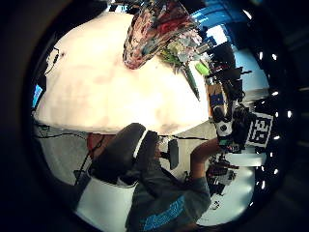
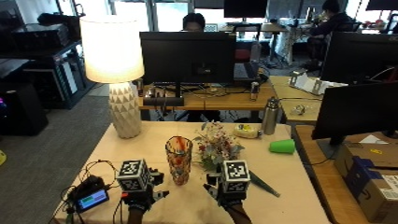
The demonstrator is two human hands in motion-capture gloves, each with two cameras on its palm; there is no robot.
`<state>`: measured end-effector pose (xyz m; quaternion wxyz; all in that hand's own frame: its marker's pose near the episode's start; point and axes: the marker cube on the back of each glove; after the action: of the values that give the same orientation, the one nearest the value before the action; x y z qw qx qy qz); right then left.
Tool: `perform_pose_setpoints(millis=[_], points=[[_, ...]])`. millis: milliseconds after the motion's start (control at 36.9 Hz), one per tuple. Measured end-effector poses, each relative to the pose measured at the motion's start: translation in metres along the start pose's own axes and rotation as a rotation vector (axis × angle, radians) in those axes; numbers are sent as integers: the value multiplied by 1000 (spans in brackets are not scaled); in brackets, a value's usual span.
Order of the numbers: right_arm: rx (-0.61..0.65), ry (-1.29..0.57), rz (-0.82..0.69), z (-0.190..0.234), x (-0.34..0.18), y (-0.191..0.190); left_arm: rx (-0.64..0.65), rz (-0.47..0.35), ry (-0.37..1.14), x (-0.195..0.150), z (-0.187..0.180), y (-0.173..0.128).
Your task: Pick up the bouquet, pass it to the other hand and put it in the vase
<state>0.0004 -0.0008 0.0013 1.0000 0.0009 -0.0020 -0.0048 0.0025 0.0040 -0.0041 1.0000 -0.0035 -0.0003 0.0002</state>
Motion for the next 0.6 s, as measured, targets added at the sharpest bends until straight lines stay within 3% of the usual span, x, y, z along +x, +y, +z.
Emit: perform_pose_setpoints(millis=[597], points=[[23,-7,-22,6,-2,-3,-50,27,12,5,6,-1]])
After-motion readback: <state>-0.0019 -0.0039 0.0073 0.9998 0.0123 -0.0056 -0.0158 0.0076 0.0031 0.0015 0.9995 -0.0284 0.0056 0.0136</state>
